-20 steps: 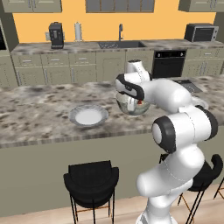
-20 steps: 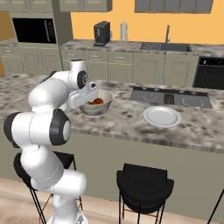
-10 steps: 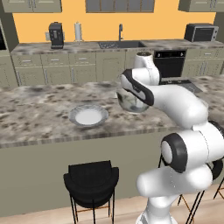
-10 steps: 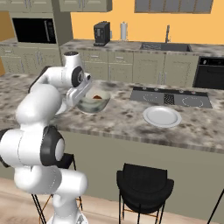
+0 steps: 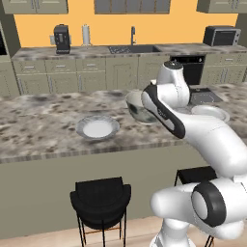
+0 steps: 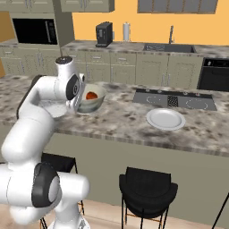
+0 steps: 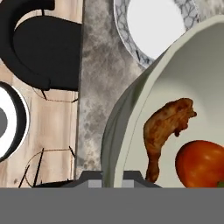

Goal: Pick the chicken drumstick and tomato from their plates and place them in the bowl. Then put the bowl in the fridge.

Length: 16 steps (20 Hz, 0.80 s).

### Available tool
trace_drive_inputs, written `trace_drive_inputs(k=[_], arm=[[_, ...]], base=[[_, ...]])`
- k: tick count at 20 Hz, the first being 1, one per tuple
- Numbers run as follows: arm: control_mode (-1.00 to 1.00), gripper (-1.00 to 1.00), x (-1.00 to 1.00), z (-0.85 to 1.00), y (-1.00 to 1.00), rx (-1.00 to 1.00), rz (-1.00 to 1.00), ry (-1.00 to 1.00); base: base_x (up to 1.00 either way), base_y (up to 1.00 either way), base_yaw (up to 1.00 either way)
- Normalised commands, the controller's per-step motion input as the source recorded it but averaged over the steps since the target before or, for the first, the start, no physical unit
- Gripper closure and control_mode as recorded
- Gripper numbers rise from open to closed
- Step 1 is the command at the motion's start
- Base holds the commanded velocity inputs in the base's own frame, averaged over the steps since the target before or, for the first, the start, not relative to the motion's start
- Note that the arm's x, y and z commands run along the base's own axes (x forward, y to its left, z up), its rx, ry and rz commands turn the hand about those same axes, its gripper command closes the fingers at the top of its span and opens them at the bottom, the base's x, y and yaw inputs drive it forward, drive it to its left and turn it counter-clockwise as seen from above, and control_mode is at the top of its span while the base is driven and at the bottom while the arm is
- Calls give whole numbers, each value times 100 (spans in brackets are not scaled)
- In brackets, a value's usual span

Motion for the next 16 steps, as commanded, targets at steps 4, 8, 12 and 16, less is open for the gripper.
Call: trace_drive_inputs(k=[4, 8, 12, 16], arm=[[-100, 100, -42, 6, 0, -14, 13, -18], [-100, 100, -46, 8, 0, -7, 1, -5], [-100, 100, -53, 13, 0, 0, 0, 0], [-100, 100, -55, 8, 0, 0, 0, 0]], base=[[0, 0, 0], [0, 0, 0], [0, 0, 0], [0, 0, 0]])
